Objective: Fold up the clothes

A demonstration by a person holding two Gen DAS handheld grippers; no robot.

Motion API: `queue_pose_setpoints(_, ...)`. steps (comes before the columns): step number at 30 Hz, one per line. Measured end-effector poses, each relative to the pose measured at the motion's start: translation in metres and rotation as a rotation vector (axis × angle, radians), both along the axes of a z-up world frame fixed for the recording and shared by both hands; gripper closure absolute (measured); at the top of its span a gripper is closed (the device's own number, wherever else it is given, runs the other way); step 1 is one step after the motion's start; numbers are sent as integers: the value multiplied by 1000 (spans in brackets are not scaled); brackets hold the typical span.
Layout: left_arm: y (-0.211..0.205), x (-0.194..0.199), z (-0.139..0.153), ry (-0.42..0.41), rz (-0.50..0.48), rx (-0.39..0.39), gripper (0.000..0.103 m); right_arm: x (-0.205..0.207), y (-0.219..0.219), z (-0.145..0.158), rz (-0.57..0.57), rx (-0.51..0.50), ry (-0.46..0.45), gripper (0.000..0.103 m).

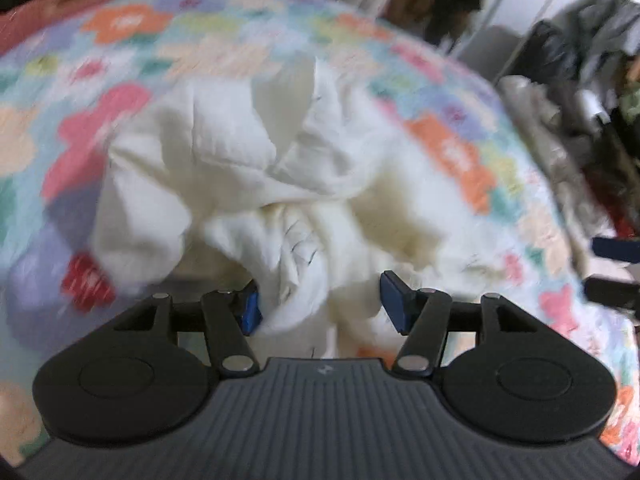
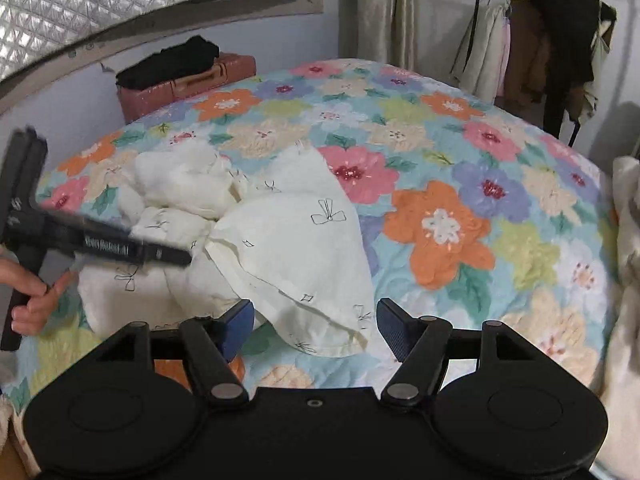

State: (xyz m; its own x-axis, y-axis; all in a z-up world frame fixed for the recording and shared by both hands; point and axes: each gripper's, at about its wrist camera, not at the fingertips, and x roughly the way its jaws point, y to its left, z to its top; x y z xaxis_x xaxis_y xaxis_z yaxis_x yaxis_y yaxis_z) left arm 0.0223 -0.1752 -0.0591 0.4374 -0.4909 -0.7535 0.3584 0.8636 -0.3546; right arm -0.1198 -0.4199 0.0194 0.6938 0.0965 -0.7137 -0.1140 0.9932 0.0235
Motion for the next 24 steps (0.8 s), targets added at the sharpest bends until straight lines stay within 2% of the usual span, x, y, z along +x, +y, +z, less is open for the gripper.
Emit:
queue_pose_setpoints(2, 12, 0, 4, -2, 28, -40, 45, -1, 3, -2, 33, 12, -67, 30)
queue_pose_setpoints(4, 23, -1, 15, -31, 59, -80, 45, -2, 10, -1, 44, -22, -136, 28)
queue_pose_setpoints(7, 29, -5, 34, -105, 71, -69, 44, -2, 22, 5, 29, -69, -230, 16)
queue_pose_setpoints(10, 34, -14, 52, -185, 40, -59, 45, 11, 35, 9, 42, -45, -140, 16)
queue_pose_setpoints(12, 40, -16, 60, -217, 28, -67, 50, 10, 45, 16, 23, -31, -99, 16)
queue_pose_setpoints(14, 51, -19, 64, -240, 35, -77, 64, 5, 57, 30, -23, 14, -26, 23)
queue_pose_setpoints(15, 57, -21, 67, -244, 42, -80, 68, 2, 64, 36, -37, 45, 16, 35)
queue_pose_setpoints(16, 63, -22, 71, -248, 49, -83, 73, -1, 71, 43, -41, 65, 41, 55)
queue_pose_setpoints(17, 69, -24, 74, -265, 48, -87, 74, -4, 79, 51, -56, 71, 57, 63)
queue_pose_setpoints(18, 72, -25, 77, -274, 49, -87, 75, -5, 88, 57, -67, 68, 67, 76)
queue_pose_setpoints(19, 75, -27, 79, -277, 49, -90, 79, -6, 97, 63, -69, 64, 72, 85)
queue_pose_setpoints(22, 76, -33, 81, -279, 39, -98, 80, -12, 122, 71, -38, 6, 53, 98)
queue_pose_setpoints(24, 77, -36, 82, -279, 32, -104, 80, -16, 129, 74, -46, 8, 46, 100)
